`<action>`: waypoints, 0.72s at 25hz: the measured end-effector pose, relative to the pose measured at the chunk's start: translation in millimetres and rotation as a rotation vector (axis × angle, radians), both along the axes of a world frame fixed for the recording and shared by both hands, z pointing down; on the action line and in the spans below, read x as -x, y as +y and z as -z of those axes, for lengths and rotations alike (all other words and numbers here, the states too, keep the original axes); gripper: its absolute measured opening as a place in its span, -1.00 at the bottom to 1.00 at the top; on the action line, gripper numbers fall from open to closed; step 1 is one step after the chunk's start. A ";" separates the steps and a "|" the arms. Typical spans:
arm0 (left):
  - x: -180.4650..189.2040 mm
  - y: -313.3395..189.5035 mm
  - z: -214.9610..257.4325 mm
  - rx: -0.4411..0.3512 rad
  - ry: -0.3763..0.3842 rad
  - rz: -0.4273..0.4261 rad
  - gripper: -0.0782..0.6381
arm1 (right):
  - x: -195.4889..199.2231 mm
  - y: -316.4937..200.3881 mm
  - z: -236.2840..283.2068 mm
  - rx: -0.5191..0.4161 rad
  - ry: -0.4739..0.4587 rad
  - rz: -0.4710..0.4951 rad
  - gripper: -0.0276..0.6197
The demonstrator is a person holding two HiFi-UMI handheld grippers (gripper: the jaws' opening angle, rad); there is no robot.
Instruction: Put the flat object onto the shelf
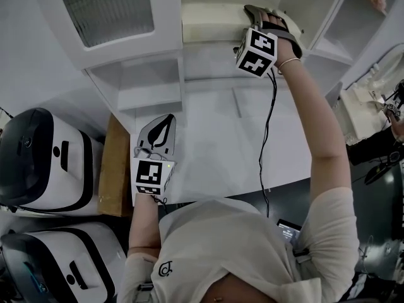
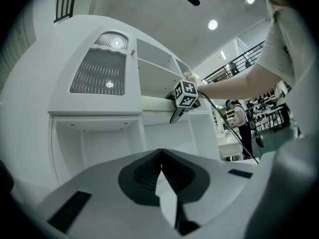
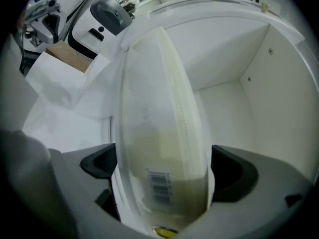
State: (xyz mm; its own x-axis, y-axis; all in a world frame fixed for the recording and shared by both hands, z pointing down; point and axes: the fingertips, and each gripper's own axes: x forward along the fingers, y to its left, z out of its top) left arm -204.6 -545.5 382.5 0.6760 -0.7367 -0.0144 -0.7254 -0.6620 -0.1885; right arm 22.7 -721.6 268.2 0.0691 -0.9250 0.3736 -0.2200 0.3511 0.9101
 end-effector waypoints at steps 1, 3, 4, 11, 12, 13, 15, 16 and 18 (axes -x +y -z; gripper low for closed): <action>-1.4 0.8 2.3 0.001 0.005 -0.004 -0.75 | 1.6 4.8 2.8 -0.015 0.002 0.002 0.87; -5.8 4.6 6.3 -0.003 0.007 -0.014 -0.75 | 5.7 17.5 9.2 -0.043 -0.015 0.012 0.87; -8.9 7.6 7.7 -0.007 0.005 -0.018 -0.75 | 7.2 25.3 13.0 -0.061 -0.038 0.019 0.87; -28.2 35.1 12.4 -0.003 -0.003 -0.021 -0.75 | -3.3 93.4 36.9 -0.233 -0.250 0.026 -0.04; -30.2 39.3 12.5 0.002 -0.005 -0.022 -0.75 | -5.2 101.6 35.2 -0.240 -0.274 0.027 -0.15; -32.3 43.1 13.4 0.003 -0.007 -0.022 -0.75 | -6.9 108.8 33.1 -0.248 -0.297 0.029 -0.31; -37.1 49.8 17.9 -0.001 -0.004 -0.021 -0.75 | -9.1 122.3 30.3 -0.279 -0.339 0.042 -0.51; -39.9 53.0 21.0 -0.004 0.001 -0.020 -0.75 | -9.0 129.7 30.0 -0.300 -0.361 0.056 -0.67; -44.8 59.1 23.3 -0.002 0.005 -0.016 -0.75 | -6.7 146.1 28.5 -0.330 -0.419 0.086 -0.89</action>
State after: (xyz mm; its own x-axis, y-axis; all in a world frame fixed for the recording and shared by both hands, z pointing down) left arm -159.8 -486.4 359.2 0.6877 -0.7257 -0.0195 -0.7157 -0.6732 -0.1861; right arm 29.5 -575.5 239.6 -0.1043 -0.9937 0.0418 -0.5709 0.0943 0.8156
